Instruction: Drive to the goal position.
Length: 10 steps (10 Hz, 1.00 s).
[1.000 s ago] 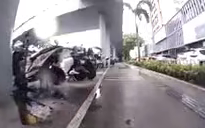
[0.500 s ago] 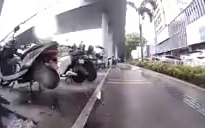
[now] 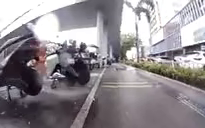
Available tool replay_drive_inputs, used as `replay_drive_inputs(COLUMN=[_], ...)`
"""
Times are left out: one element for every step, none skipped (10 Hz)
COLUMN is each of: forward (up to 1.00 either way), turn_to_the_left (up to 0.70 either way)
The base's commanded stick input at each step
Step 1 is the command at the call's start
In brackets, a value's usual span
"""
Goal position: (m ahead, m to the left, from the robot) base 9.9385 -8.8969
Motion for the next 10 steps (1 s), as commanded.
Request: replay_drive_inputs(forward=[0.70, 0.70, 0.70, 0.70, 0.70, 0.70, 0.70, 0.70, 0.70, 0.70], turn_to_the_left=[0.00, 0.00, 0.00, 0.00, -0.02, -0.11, -0.13, -0.13, -0.13, -0.13])
